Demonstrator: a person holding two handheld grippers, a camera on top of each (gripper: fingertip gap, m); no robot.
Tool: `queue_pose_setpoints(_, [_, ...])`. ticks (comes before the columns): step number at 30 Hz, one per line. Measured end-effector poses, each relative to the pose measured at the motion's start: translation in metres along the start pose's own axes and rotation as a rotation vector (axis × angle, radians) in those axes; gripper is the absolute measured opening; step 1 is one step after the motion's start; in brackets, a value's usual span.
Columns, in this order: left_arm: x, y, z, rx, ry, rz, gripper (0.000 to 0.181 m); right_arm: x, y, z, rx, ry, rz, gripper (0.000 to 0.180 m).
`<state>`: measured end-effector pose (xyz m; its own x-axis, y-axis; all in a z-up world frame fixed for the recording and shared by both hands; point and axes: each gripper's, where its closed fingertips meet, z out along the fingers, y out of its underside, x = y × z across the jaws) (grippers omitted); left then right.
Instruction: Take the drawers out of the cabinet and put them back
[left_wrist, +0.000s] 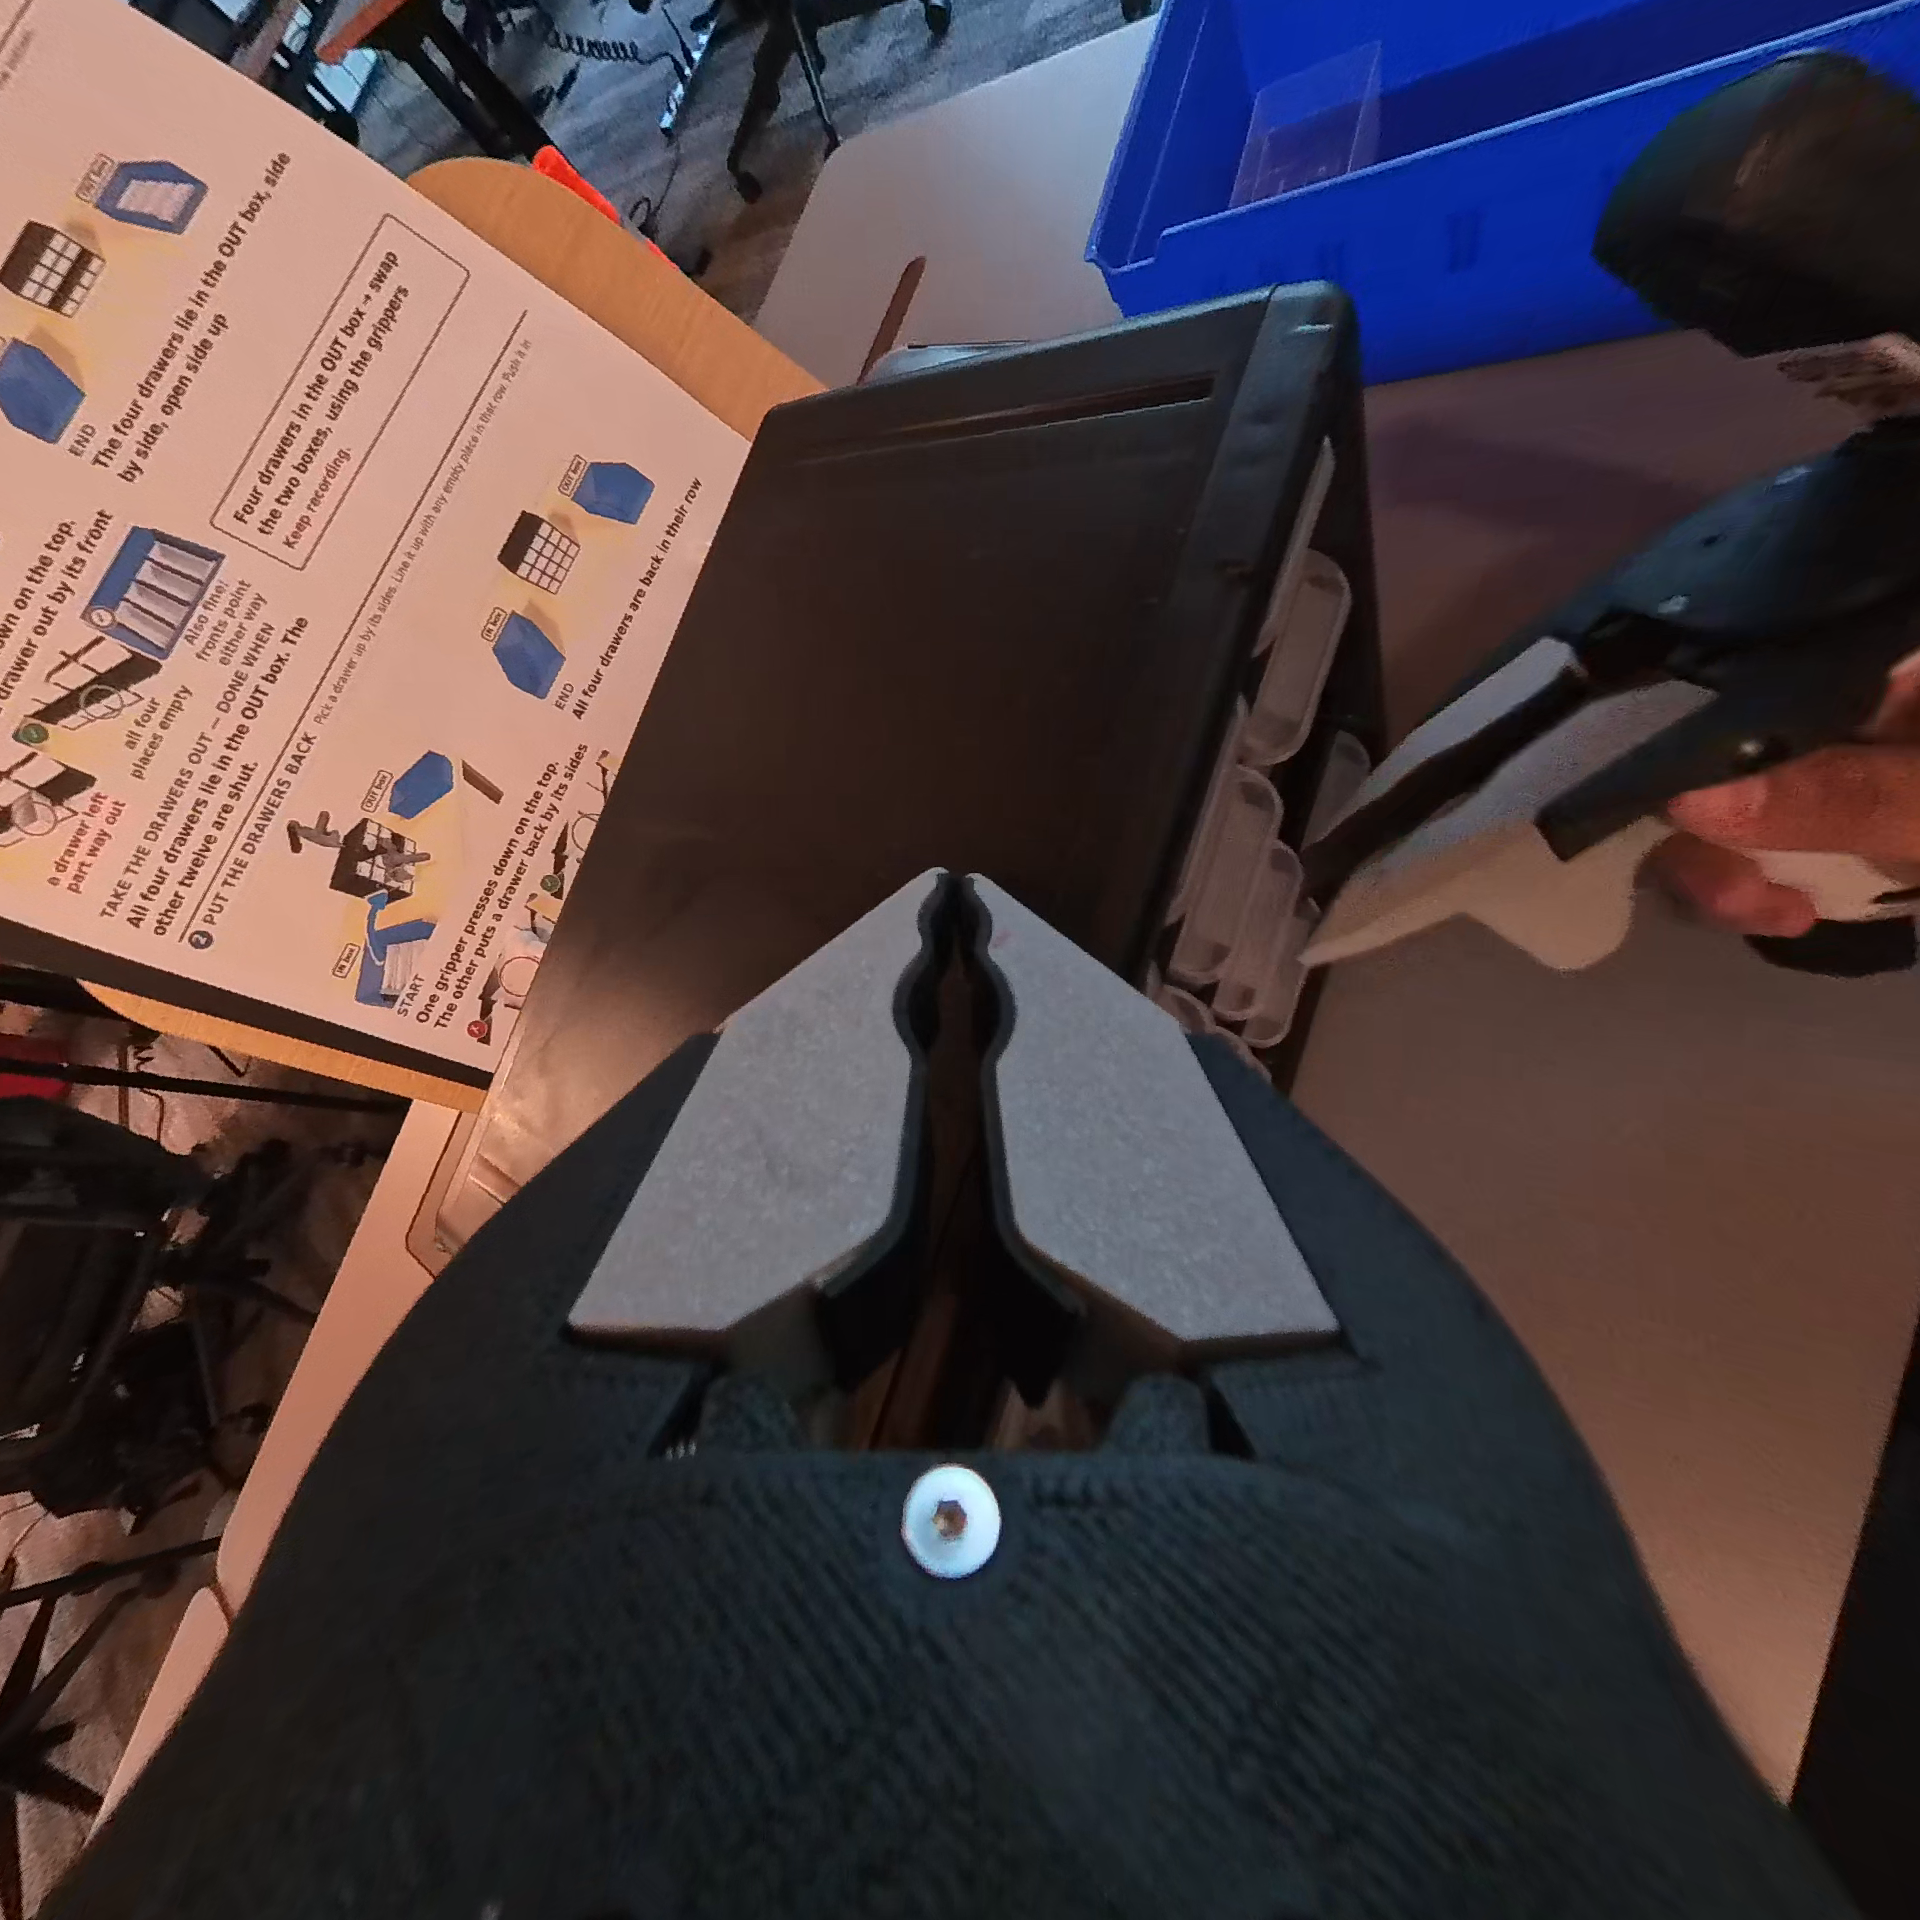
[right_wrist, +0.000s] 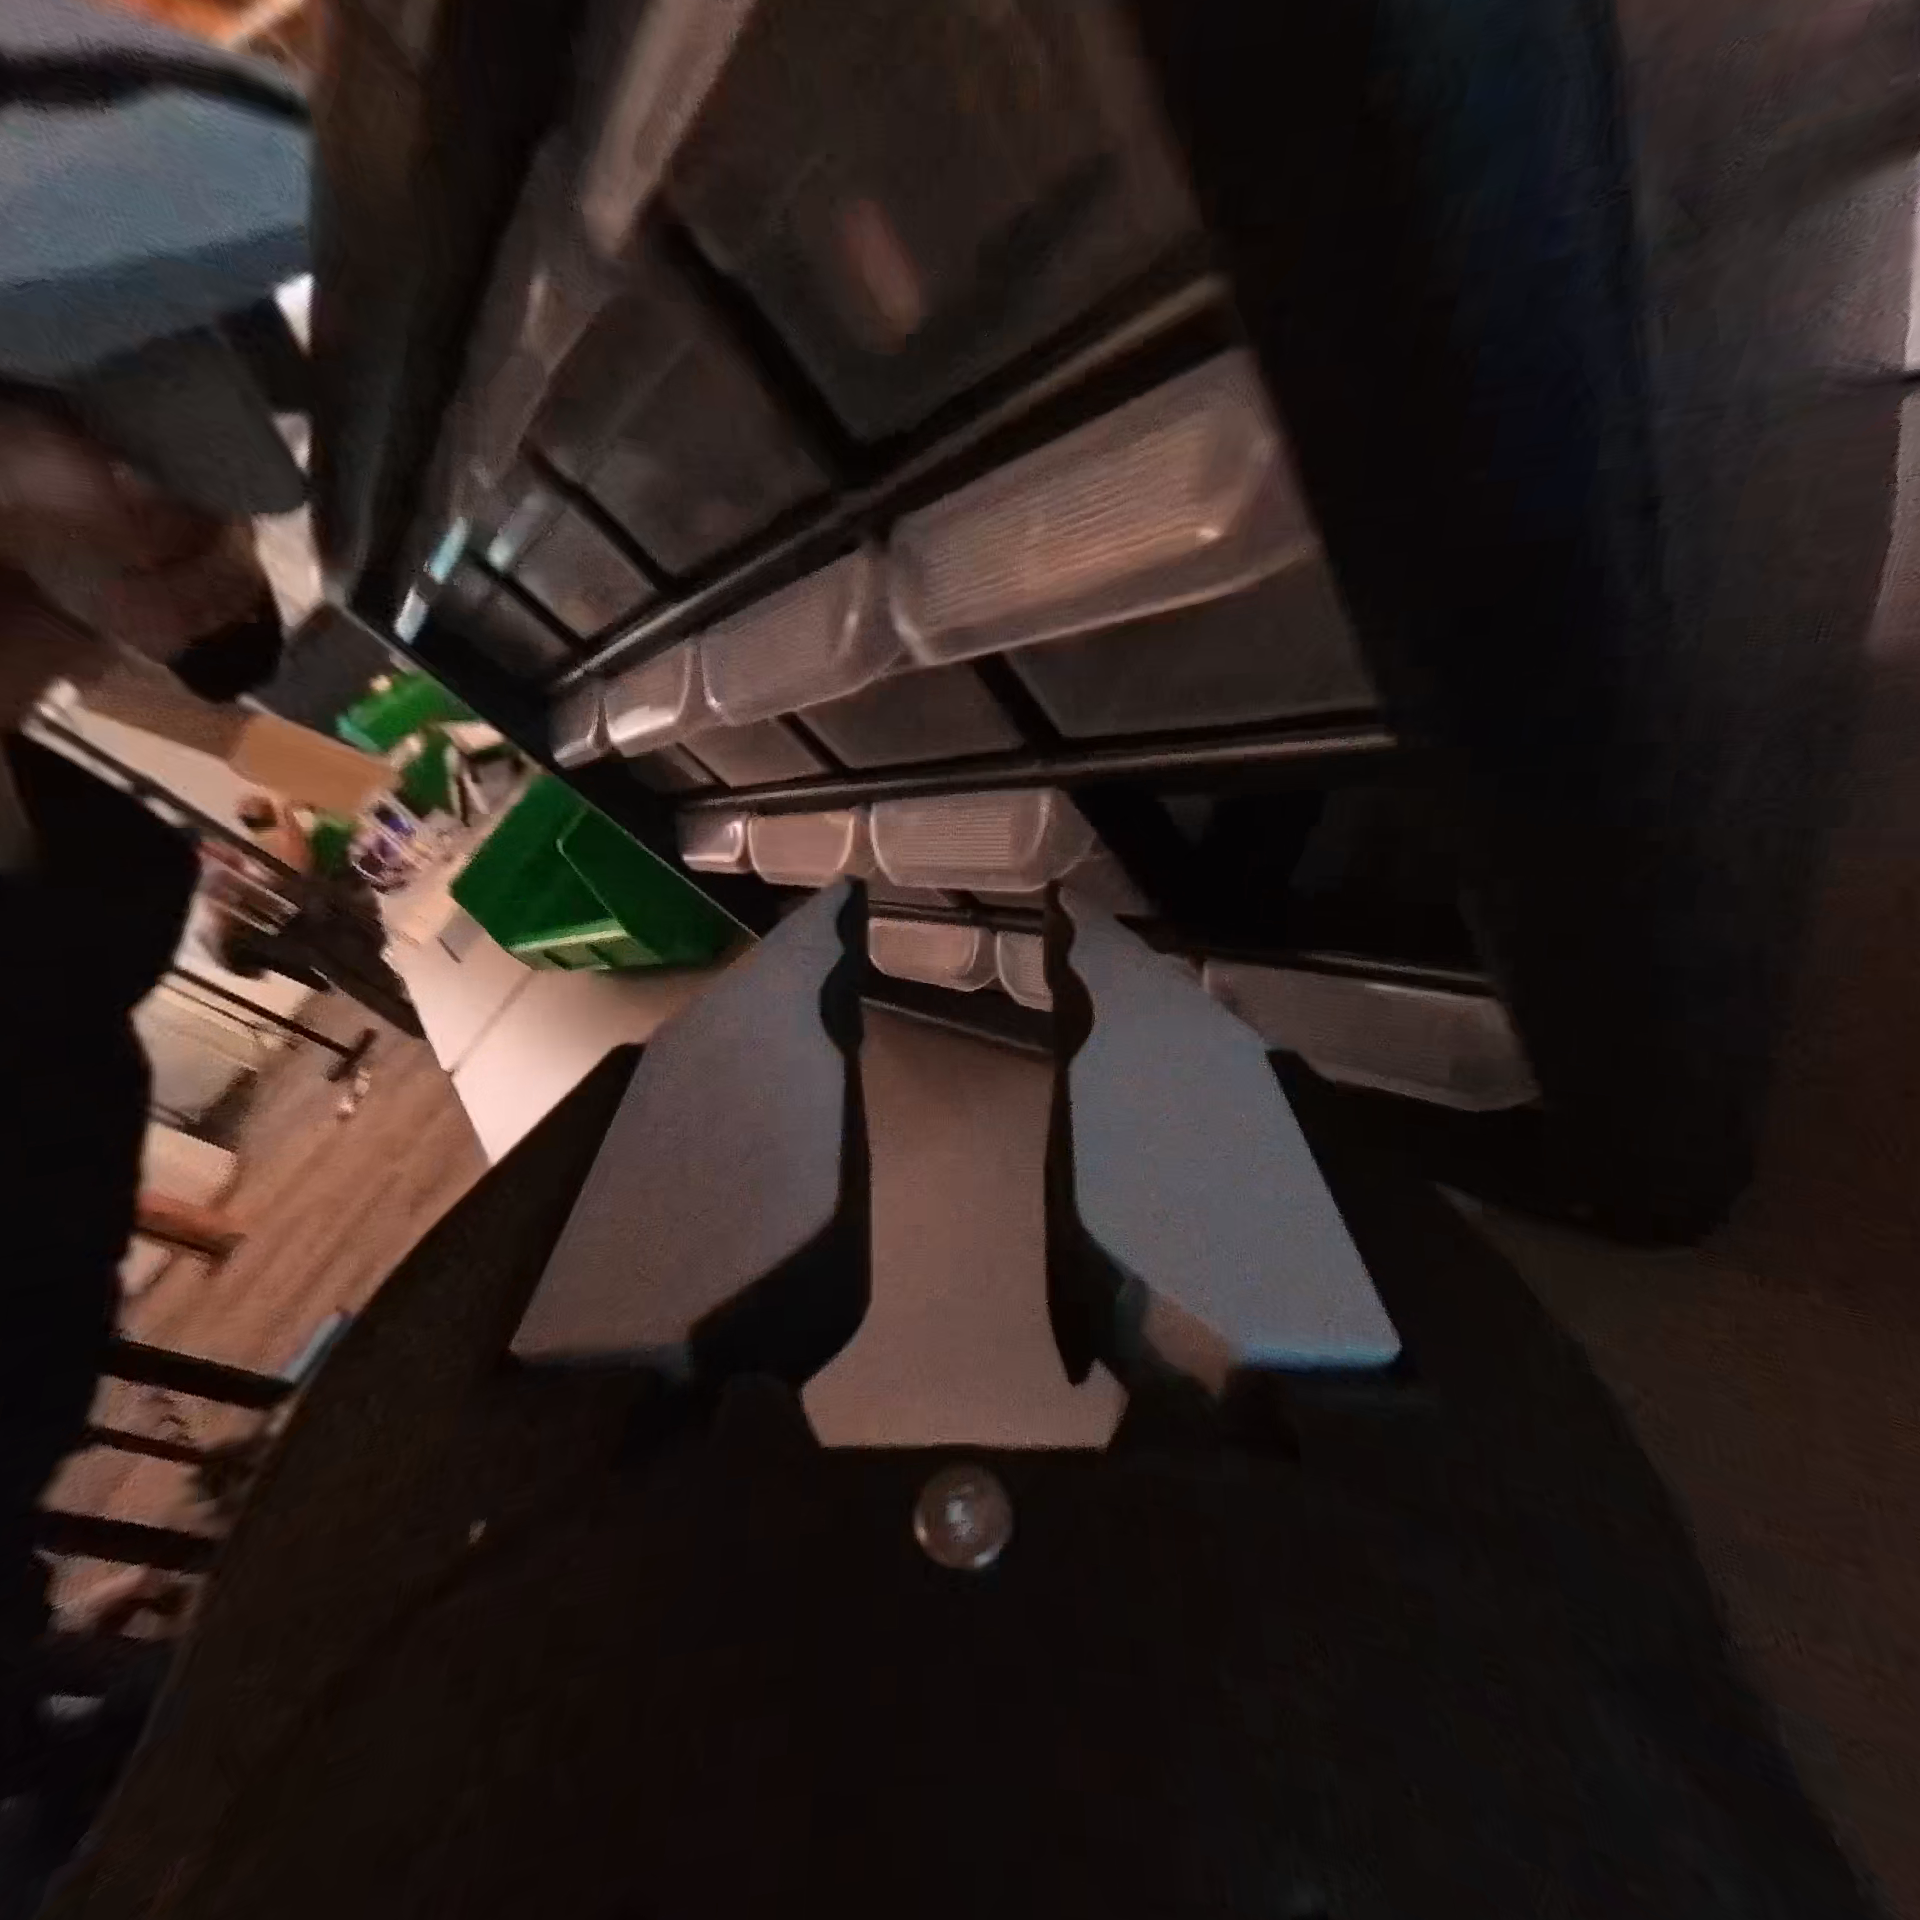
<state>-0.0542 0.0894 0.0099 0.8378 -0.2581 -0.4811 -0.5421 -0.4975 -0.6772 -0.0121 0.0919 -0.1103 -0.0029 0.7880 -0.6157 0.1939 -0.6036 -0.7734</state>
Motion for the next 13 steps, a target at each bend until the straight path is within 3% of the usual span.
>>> queue_pose_setpoints(5, [0.0002, -0.0002, 0.0000, -0.001, -0.010, 0.013, 0.000, 0.0046, -0.0031, -0.0008, 0.071, -0.148, 0.213, 0.009])
queue_pose_setpoints(13, [0.0002, 0.0000, 0.0000, -0.003, -0.021, 0.020, 0.000, 0.0077, -0.0074, -0.0016, 0.088, -0.153, 0.250, 0.012])
